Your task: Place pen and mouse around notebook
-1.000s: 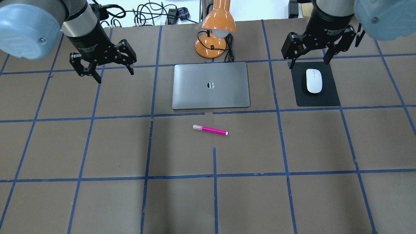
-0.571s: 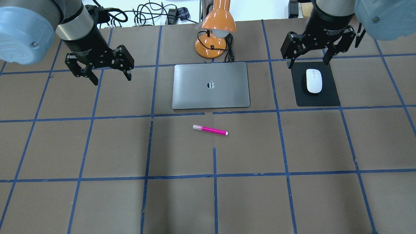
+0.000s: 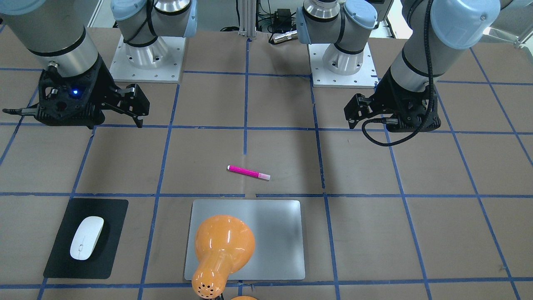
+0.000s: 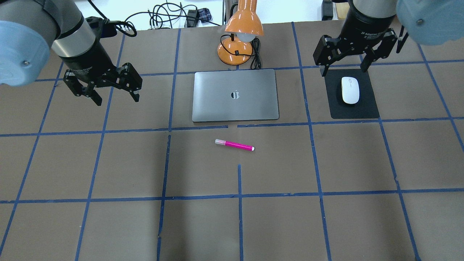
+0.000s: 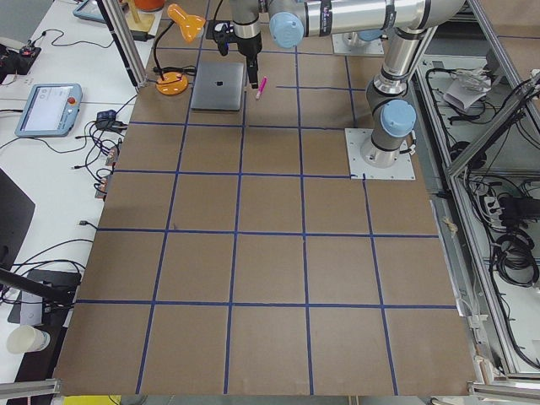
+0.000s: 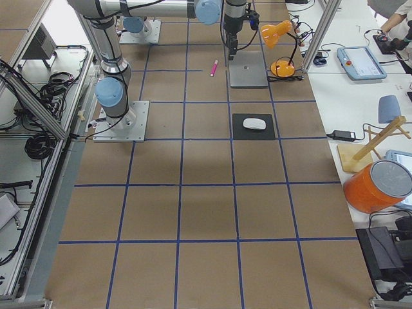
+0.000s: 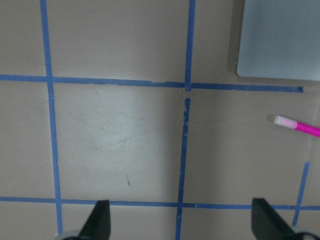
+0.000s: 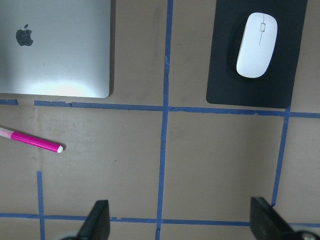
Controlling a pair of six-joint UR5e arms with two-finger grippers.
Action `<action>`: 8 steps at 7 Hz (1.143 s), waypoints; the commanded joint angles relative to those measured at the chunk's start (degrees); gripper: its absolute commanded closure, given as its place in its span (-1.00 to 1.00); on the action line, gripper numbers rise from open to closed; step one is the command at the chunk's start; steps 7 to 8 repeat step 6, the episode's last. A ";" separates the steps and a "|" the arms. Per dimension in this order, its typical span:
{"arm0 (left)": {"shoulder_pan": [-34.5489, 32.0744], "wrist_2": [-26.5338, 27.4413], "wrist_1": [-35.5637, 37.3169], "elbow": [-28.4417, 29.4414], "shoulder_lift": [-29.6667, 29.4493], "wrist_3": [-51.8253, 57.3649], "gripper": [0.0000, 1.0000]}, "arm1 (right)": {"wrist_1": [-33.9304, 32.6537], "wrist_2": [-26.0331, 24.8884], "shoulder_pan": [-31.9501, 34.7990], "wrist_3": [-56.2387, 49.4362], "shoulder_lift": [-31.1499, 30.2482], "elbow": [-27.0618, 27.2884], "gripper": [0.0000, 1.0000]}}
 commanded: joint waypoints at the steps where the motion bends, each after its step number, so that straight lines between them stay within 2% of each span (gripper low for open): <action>1: 0.26 0.25 0.08 -0.27 0.19 -0.38 -1.00 | 0.18 0.05 0.00 0.00 -0.03 0.18 -1.00; 8: -0.18 0.25 -0.18 -0.27 0.63 -1.18 -1.00 | 0.01 0.23 0.00 0.00 -0.03 0.53 -1.00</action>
